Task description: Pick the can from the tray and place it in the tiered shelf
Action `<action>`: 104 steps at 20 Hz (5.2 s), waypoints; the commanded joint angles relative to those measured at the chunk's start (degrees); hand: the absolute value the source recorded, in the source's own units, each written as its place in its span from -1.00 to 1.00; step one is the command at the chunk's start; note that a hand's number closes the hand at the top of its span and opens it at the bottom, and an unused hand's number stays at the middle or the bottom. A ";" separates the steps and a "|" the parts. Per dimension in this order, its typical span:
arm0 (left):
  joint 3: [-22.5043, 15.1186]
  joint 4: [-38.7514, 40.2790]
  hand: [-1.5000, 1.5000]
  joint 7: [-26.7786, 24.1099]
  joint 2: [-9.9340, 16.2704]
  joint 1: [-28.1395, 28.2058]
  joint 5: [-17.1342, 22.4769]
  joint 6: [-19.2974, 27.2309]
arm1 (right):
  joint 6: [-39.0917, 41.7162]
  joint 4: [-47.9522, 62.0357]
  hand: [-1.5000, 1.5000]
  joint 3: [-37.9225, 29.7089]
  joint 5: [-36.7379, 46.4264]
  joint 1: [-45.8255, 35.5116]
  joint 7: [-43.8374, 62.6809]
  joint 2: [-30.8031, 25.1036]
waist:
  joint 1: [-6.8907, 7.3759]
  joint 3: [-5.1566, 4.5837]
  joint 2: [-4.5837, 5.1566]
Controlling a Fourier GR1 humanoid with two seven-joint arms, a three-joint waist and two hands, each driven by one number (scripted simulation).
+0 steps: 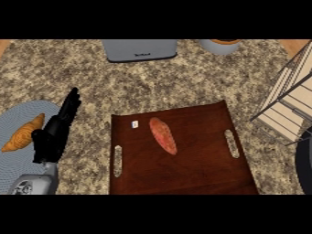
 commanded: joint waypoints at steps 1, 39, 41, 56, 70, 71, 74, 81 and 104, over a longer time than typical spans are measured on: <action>-0.44 -0.07 0.00 -0.67 -0.03 0.59 0.08 -0.69 | 2.30 4.35 1.00 -13.54 -12.29 0.15 -3.83 -0.05 | 1.01 -0.13 0.22; 0.15 3.68 0.00 -0.62 -2.79 -5.34 -2.57 -3.70 | 16.98 47.76 1.00 -30.24 -14.98 -41.36 -8.56 -7.07 | 6.17 -0.28 1.10; -0.38 1.53 0.00 -0.09 -2.57 -3.88 -3.47 -3.44 | 13.93 48.22 1.00 -26.14 -11.14 -42.91 -8.50 -3.96 | 6.34 -0.27 1.09; 0.57 5.67 0.00 -3.46 -4.04 -4.25 -3.88 -4.40 | 26.29 69.12 1.00 -23.01 -18.86 -62.10 -5.61 -1.62 | 5.97 -0.28 1.02; 1.58 5.08 0.00 -2.19 -3.46 -5.44 -2.96 -6.49 | 18.09 89.25 -1.00 -20.49 -6.09 -72.22 -7.95 -1.34 | 6.32 -0.27 1.11; 0.72 3.31 0.00 -2.16 -3.50 -3.45 -3.92 -5.96 | 20.17 88.17 -1.00 -22.59 -8.48 -68.44 -8.54 -1.45 | 5.93 -0.27 0.97; 1.22 3.43 0.00 0.34 -4.83 -5.72 -3.88 -4.36 | 24.42 93.17 -1.00 -22.54 -9.74 -73.02 -7.86 -1.73 | 6.49 -0.24 1.11; 1.59 4.52 0.00 -0.54 -4.45 -5.79 -5.38 -4.00 | 33.95 92.51 -1.00 -24.24 -13.29 -74.88 -2.72 -5.95 | 5.85 -0.28 0.98; -0.18 -0.90 0.00 2.06 -5.54 -5.15 -4.05 -5.86 | 46.60 121.06 -1.00 -32.10 -16.96 -75.82 10.66 -27.54 | 7.59 0.50 2.11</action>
